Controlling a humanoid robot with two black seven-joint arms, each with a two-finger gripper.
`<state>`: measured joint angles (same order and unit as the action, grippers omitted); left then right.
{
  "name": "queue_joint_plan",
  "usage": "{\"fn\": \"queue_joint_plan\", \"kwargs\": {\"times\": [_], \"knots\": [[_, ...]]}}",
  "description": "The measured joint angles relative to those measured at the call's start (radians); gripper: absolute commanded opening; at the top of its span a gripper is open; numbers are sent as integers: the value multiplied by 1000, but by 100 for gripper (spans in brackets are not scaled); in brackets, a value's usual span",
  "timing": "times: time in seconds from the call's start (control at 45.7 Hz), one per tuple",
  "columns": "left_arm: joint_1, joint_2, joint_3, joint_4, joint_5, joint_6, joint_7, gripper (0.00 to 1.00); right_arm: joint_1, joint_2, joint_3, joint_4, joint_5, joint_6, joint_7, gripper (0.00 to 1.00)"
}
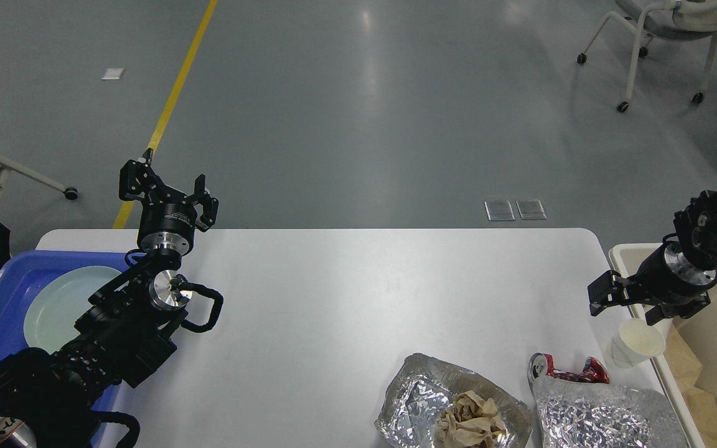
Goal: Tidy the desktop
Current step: 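Lower the right gripper to the small cup beside the bin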
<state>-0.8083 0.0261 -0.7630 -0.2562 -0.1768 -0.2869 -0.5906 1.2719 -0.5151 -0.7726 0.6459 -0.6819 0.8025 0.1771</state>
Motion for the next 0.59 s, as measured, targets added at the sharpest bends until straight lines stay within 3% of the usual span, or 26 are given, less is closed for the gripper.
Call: {"fn": "queue_joint_plan", "kwargs": {"times": [0.219, 0.328, 0.35, 0.482, 0.591], "knots": [[0, 0, 0, 0, 0, 0, 0, 100, -71, 22, 1, -5, 51, -59, -1, 83], [0, 0, 0, 0, 0, 0, 0, 100, -97, 26, 0, -13, 62, -109, -1, 59], [0, 0, 0, 0, 0, 0, 0, 100, -104, 29, 0, -13, 63, -119, -1, 49], [0, 0, 0, 0, 0, 0, 0, 100, -134, 43, -5, -15, 63, -158, -1, 40], [0, 0, 0, 0, 0, 0, 0, 100, -138, 45, -8, -15, 63, -165, -1, 20]]}}
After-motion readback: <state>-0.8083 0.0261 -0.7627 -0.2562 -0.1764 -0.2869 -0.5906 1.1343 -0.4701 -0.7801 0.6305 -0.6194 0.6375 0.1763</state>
